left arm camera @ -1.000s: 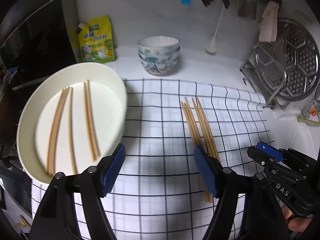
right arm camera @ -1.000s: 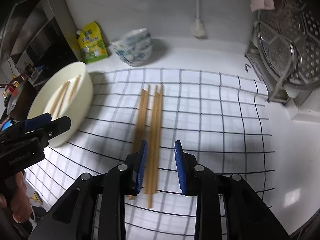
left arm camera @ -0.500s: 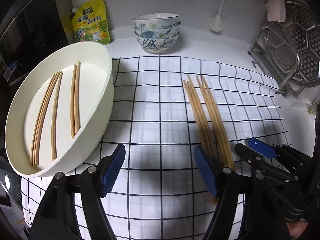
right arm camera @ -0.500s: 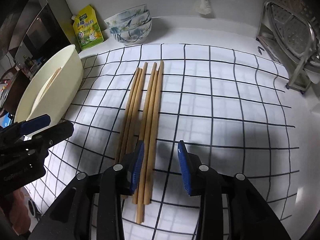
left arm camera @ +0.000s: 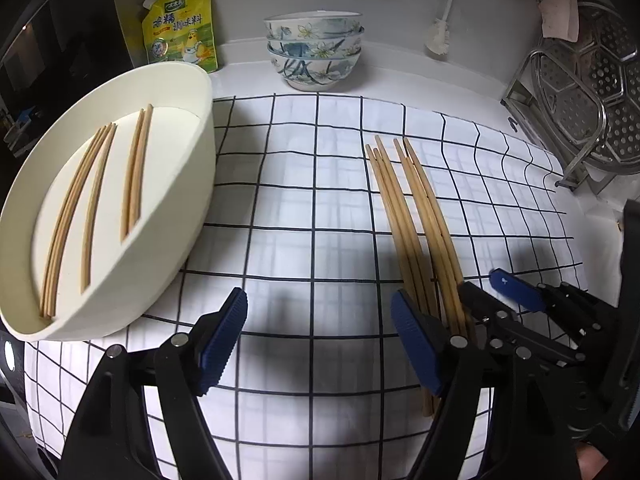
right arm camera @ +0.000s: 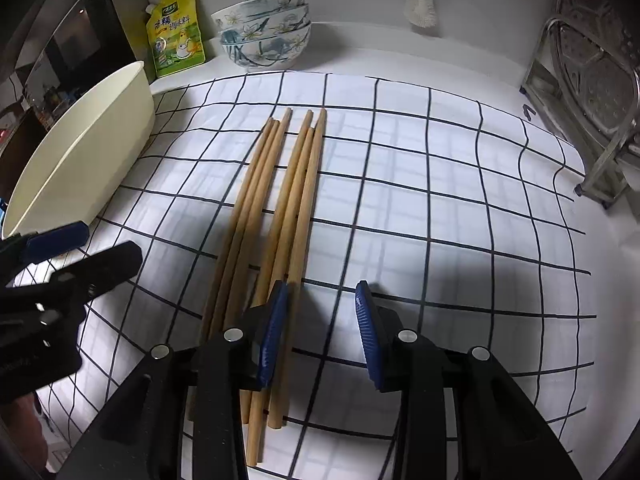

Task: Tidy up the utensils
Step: 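Move both open tools back over the remaining chopsticks on the mat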

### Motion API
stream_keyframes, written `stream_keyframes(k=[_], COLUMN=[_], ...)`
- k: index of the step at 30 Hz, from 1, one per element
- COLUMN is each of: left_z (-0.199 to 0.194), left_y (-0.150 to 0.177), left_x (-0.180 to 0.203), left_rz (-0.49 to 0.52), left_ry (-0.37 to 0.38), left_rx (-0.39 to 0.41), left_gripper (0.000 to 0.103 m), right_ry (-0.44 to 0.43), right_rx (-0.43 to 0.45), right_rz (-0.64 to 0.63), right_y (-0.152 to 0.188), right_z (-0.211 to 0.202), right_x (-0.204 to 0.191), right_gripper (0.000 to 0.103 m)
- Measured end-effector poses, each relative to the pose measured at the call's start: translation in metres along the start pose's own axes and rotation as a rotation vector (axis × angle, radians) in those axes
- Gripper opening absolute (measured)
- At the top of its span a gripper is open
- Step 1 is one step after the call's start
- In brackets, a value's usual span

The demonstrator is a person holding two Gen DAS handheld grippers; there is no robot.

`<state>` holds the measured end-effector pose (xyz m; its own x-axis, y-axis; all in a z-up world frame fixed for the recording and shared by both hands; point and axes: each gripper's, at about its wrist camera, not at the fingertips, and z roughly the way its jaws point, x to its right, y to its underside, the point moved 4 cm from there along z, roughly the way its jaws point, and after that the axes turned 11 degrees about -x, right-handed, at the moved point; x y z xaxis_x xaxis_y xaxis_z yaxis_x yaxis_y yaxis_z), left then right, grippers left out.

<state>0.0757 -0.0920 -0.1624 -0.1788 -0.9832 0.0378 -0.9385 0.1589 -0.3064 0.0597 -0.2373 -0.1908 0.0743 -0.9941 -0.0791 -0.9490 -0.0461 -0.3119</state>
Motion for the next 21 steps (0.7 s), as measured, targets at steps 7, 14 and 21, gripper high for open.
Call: stream_keyframes(k=[7,14,21], left_z=[0.014,0.021,0.031], left_y=[0.0,-0.001,-0.002], left_x=[0.011,0.019,0.024], left_rz=[0.016,0.015,0.03], left_ry=[0.006,0.01,-0.006], left_rx=[-0.023,-0.03,-0.043], left_gripper=[0.073,0.073,0.073], right_ry=[0.014,0.028,-0.001], right_rx=[0.004,0.0,0.044], right_rz=[0.032,0.082,0.048], right_y=[0.004,0.014,0.014], right_z=[-0.002,-0.007,-0.018], right_x=[0.022,0.049,0.043], right_gripper=[0.033,0.033,0.033])
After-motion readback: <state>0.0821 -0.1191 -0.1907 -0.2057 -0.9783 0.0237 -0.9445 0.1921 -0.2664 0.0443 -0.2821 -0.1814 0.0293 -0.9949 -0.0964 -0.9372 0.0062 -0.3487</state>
